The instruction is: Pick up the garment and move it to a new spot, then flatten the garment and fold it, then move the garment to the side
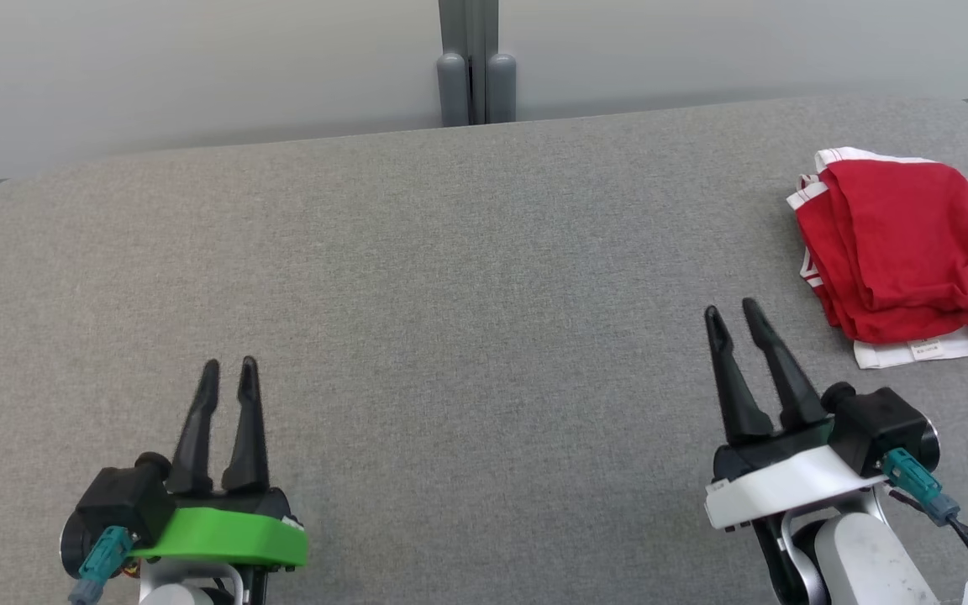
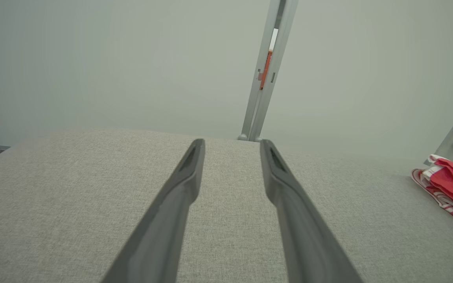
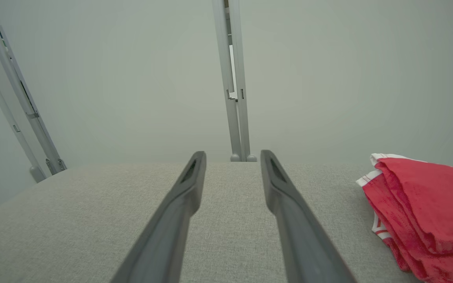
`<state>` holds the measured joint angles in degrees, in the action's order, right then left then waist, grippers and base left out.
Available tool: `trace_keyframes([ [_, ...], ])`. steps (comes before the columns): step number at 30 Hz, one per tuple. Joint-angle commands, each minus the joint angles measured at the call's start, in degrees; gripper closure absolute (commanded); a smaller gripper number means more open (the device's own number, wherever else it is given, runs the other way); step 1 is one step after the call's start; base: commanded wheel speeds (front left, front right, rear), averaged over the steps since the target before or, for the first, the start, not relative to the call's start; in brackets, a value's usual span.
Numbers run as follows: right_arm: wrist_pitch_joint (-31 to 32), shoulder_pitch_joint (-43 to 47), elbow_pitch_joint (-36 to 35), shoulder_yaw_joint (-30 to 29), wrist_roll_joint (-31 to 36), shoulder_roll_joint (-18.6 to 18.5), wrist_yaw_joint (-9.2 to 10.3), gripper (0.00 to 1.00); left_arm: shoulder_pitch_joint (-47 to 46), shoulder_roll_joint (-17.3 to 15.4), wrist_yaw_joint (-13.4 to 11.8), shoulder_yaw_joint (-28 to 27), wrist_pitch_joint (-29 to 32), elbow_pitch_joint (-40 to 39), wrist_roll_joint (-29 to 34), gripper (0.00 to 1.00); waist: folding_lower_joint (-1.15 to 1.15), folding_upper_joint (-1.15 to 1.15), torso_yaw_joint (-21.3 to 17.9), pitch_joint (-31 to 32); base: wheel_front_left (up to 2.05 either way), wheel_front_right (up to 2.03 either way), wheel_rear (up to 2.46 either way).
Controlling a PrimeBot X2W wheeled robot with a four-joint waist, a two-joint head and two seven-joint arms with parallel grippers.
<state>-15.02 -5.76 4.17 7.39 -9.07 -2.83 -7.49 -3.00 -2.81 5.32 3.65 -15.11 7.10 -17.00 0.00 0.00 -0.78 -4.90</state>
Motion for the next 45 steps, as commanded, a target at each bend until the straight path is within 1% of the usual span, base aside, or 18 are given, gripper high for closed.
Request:
trace_keyframes([
  [1, 0.0, 0.3, -0.3, 0.1, -0.9, 0.0, 0.0, 1.0, 0.0, 0.0, 0.0, -0.1, 0.2, 0.0, -0.9, 1.0, 0.0, 0.0, 0.0, 0.0, 0.0, 0.0, 0.0],
  [11, 2.2, 0.1, 1.0, -0.9, -13.1, -0.9, 0.0, 1.0, -0.5, -0.3, 0.3, -1.2, 2.9, 0.9, -11.3, 1.0, 0.0, 0.0, 0.1, 0.4, 0.0, 0.0, 0.0],
  [20, 4.0, -0.1, 2.2, -1.7, -22.7, -1.4, 0.0, 1.0, -0.9, -0.5, 0.6, -2.1, 5.1, 1.7, -19.6, 1.0, 0.0, 0.0, 0.1, 0.7, 0.0, 0.0, 0.0],
  [32, 6.2, -0.2, 3.4, -2.9, -33.8, -1.8, 0.0, 1.0, -1.4, -0.6, 0.9, -3.2, 7.7, 2.5, -29.3, 1.0, 0.0, 0.0, 0.2, 1.2, 0.0, 0.0, 0.0],
  [45, 8.5, -0.2, 4.5, -4.2, -44.0, -2.1, 0.0, 1.0, -1.9, -0.7, 1.2, -4.4, 10.2, 3.3, -38.3, 1.0, 0.0, 0.0, 0.3, 1.7, 0.0, 0.0, 0.0],
])
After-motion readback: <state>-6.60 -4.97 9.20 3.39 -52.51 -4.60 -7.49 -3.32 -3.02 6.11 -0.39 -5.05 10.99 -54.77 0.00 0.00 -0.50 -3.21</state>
